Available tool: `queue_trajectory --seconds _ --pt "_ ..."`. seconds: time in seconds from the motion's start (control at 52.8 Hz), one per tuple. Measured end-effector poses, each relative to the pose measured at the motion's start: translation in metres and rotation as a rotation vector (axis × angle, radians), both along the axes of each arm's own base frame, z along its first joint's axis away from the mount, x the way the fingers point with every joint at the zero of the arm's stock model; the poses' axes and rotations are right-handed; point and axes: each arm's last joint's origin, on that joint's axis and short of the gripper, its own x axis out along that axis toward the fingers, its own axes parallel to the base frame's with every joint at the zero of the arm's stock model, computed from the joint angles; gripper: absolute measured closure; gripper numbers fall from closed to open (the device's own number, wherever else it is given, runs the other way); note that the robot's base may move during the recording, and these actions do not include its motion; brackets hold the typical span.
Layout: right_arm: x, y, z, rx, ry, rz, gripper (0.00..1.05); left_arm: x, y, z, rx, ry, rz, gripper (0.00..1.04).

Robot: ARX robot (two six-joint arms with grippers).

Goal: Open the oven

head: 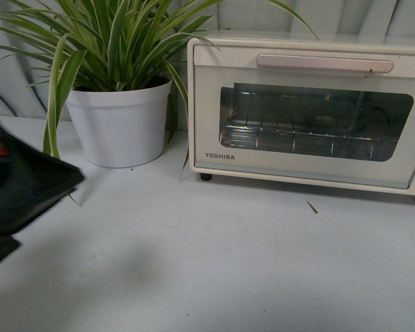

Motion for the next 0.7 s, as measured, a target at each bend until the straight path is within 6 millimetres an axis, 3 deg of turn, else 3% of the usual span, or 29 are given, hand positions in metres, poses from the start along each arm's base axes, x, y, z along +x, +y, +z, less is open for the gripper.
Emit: queue_trajectory --seconds 0.208,0.36,0.701 --pt "0.0 0.0 0.0 0.0 0.0 0.0 0.09 0.043 -0.041 -0.016 -0.095 0.117 -0.035 0.06" --pt "0.0 0.0 0.0 0.0 0.0 0.0 0.09 0.067 -0.059 -0.027 -0.16 0.174 -0.021 0.06" --pt "0.0 0.0 0.0 0.0 0.0 0.0 0.09 0.085 -0.098 -0.032 -0.212 0.215 -0.07 0.06"
